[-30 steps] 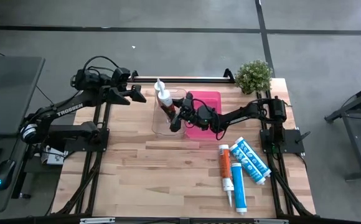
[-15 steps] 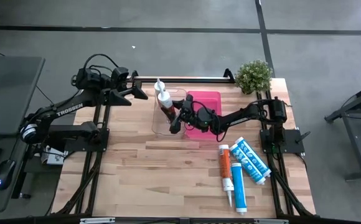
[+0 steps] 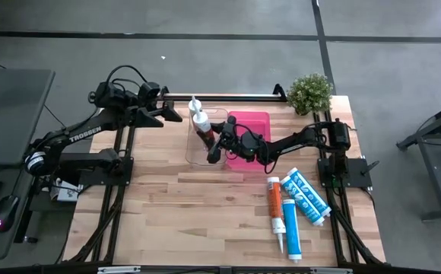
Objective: Pick & place silicon tubes, Sealant and Lysol wipes
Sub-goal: Put the left orange sealant into the transparent bin
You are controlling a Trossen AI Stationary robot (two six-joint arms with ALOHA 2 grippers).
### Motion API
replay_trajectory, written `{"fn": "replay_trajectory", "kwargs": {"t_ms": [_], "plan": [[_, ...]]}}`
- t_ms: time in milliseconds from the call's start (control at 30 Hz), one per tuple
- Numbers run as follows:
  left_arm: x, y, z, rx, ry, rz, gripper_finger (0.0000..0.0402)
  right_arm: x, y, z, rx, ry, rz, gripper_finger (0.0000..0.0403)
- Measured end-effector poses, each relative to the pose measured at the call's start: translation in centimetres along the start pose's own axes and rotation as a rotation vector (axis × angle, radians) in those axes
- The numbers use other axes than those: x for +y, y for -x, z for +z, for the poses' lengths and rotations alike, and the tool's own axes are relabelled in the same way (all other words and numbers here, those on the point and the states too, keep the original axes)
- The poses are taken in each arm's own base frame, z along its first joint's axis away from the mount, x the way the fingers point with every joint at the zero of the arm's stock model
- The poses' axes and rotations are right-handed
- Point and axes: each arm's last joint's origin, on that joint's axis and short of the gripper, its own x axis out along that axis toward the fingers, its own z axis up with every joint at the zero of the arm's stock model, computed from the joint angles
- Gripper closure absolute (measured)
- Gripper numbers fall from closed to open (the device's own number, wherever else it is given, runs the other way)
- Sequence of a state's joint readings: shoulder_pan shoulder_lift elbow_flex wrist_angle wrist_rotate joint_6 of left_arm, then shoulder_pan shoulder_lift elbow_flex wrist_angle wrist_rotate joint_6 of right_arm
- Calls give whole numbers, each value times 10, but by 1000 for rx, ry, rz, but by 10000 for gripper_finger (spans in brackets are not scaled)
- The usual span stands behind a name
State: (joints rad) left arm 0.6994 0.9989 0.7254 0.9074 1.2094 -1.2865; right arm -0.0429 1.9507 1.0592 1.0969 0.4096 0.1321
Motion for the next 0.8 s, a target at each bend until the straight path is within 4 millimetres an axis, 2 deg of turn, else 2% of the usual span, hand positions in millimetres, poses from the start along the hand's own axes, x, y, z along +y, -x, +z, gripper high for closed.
{"fn": "replay_trajectory", "kwargs": {"t_ms": [133,200,333,567,800], "plan": [[4,0,-2,20,36,14,10,0,0,0,-1,2,-4,200],[6,0,-2,21,1,24,12,0,0,0,-1,2,-4,200],[15,1,-5,6,-18,78,42,0,0,3,-1,2,-3,200],[37,4,-17,-10,-52,261,114,4,5,42,-77,-18,20,200],[40,-4,-18,-85,-320,411,137,7,4,60,-97,-107,99,200]]}}
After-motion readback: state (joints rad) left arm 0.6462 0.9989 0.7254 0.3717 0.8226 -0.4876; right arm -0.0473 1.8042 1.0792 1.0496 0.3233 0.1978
